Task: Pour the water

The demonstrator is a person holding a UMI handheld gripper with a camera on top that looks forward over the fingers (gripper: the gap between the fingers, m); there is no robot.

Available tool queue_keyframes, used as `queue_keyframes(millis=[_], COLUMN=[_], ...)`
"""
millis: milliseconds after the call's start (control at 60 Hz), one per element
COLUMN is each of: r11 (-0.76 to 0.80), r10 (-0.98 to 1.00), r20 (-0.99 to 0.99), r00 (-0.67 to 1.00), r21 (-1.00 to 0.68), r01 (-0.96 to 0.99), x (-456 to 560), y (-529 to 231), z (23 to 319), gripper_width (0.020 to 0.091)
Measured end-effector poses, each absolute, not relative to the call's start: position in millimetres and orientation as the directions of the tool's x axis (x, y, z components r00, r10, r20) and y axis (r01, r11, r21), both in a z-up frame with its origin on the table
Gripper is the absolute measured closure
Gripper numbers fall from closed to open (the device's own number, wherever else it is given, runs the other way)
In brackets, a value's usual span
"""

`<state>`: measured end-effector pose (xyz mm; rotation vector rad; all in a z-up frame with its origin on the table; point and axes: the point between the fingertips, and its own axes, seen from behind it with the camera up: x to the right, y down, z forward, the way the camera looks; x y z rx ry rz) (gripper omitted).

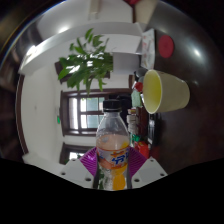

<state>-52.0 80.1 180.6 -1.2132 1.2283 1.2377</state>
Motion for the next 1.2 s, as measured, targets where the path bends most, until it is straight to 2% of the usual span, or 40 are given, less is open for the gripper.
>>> queue_keyframes(millis=[217,300,450,583,700,800,883,967,1067,1117,1133,1200], r11=[0.030,0.044,0.041,0.043,0.027,-0.020,-0.036,0.003,0.015,0.007,0.020,-0.002], r10=[0.048,0.090,0.059,0.057,0.019,0.007,0.019,0.037,-0.005,-0.072,-0.089,-0.199], r20=[-0.896,-0.836,-0.816,-0.840,-0.943,-1.000,-0.946,-0.808,-0.518,-0.348,-0.288,-0.112], r00=[-0.442,-0.542,-0.575,-0.540,-0.332,0.008,0.323,0.588,0.856,0.935,0.954,0.974], r21=[0.444,0.547,0.578,0.543,0.332,-0.008,-0.323,-0.589,-0.855,-0.937,-0.958,-0.993], r01=[-0.896,-0.836,-0.815,-0.839,-0.943,-1.000,-0.946,-0.808,-0.518,-0.348,-0.287,-0.115], x=[-21.3,-9.3,-14.0,-13.6,-20.4,-30.5,-28.5,-5.0,6.5,26.3,44.2,75.9], y=[89.9,98.5,96.0,92.8,102.7,110.0,108.0,107.0,103.6,102.1,110.9,104.6], z=[179.2,175.4,168.0,173.5,189.1,216.3,257.8,300.2,330.4,336.1,324.3,333.2], gripper_width=[0.0728,0.0726,0.0730,0.0725,0.0727,0.0731,0.0729,0.0730,0.0730,0.0730,0.0730,0.0732])
